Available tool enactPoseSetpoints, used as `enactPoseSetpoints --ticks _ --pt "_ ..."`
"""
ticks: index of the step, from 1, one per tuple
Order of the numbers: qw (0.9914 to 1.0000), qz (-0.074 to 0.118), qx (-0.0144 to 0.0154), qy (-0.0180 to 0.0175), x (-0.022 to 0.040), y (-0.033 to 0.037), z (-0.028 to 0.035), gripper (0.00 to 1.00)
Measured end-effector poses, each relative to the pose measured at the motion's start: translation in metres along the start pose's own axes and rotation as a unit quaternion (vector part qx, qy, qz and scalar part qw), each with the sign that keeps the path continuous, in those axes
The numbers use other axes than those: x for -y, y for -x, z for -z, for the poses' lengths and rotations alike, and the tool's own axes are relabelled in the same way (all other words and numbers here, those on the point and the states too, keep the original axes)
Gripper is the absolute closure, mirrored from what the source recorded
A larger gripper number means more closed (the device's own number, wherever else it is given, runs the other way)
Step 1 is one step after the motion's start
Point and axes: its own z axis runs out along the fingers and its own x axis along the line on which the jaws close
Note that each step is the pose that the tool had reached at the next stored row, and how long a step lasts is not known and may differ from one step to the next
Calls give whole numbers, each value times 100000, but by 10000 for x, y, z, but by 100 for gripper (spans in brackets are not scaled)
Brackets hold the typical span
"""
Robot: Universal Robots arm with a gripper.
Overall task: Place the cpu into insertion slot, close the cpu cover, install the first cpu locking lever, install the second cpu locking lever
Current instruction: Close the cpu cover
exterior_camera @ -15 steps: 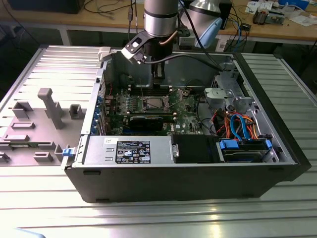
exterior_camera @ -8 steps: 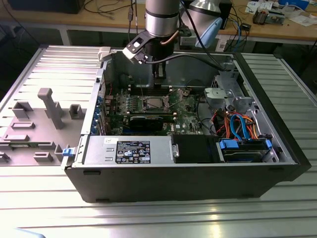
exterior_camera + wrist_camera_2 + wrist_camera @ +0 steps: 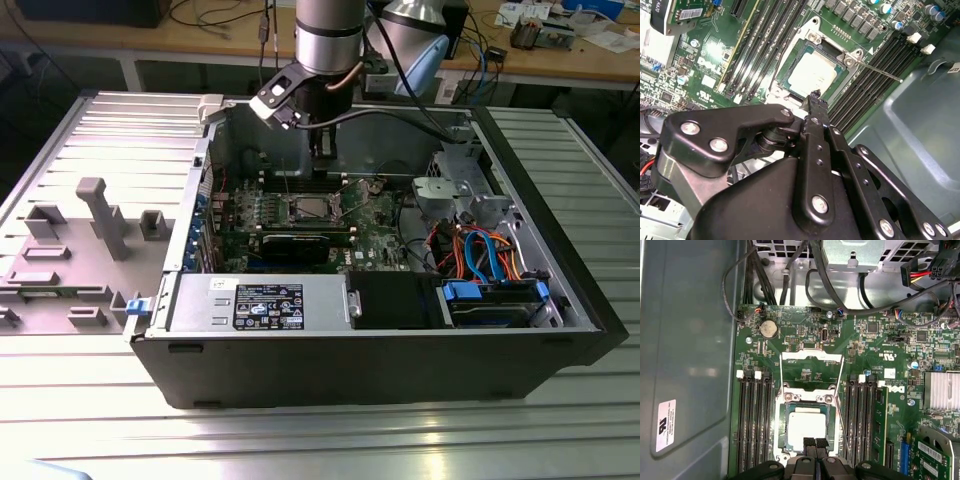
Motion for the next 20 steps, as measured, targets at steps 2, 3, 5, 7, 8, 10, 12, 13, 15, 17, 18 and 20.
enactPoseSetpoints --ticks 2,3,5,7,8,10,12,13,15,17,18,20 --pt "100000 -3 0 -1 -8 0 -2 89" --pt "100000 -2 -7 0 -10 1 -3 89" --pt "100000 0 -12 0 -25 1 -4 89" --pt "100000 1 -13 2 -44 2 -5 89" --pt "100000 -1 -12 3 -50 3 -6 89" --pt "100000 -1 -9 2 -56 3 -7 89" --pt "100000 -3 -7 4 -65 4 -7 89" --pt "100000 3 -8 3 -69 4 -8 89" --pt "100000 -2 -11 -1 -78 4 -9 89" --pt "100000 2 -11 3 -98 5 -11 89" --pt "100000 -1 -9 -1 -106 6 -11 89" --pt "100000 -3 -11 2 -121 6 -12 89"
